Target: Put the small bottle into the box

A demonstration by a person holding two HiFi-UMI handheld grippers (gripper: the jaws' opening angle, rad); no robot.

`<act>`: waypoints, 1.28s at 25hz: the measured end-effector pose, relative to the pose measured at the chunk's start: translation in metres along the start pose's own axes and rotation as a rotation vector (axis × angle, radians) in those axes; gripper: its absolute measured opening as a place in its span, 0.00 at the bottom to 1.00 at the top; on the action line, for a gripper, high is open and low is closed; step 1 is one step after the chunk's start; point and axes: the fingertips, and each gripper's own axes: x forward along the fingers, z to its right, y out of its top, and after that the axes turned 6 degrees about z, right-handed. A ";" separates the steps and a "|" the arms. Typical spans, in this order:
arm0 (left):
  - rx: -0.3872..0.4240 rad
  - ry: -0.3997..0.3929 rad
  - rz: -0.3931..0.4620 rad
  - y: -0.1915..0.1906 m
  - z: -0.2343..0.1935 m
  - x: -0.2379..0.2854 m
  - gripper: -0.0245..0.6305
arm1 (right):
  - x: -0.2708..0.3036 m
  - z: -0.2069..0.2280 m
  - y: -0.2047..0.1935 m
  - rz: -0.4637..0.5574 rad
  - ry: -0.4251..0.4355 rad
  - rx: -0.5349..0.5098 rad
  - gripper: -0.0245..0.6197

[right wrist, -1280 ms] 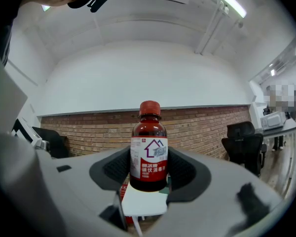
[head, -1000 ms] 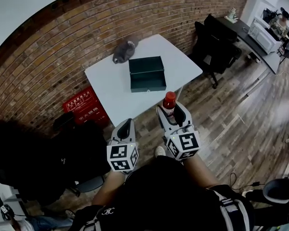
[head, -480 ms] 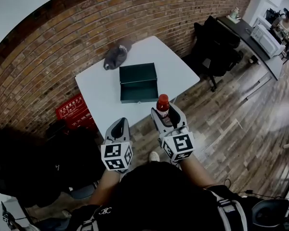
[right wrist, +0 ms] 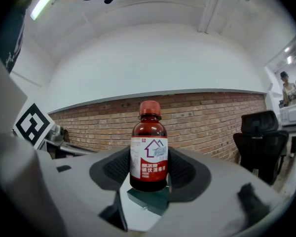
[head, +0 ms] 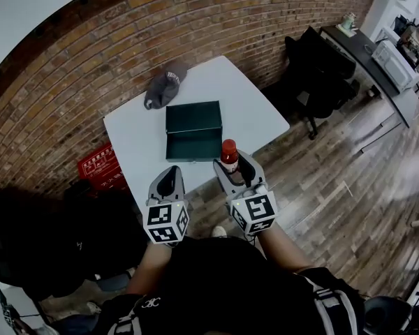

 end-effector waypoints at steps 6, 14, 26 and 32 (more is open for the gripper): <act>0.009 0.002 -0.033 -0.005 -0.003 0.018 0.05 | 0.023 0.015 -0.017 -0.040 0.009 0.032 0.39; 0.004 -0.007 -0.053 -0.004 -0.026 0.044 0.05 | 0.059 0.024 -0.056 -0.166 0.020 -0.013 0.39; -0.023 -0.015 -0.025 0.004 -0.066 0.058 0.05 | 0.109 0.010 -0.147 -0.472 0.191 -0.388 0.39; -0.045 -0.002 -0.019 0.004 -0.084 0.056 0.05 | 0.135 0.005 -0.187 -0.575 0.255 -0.429 0.39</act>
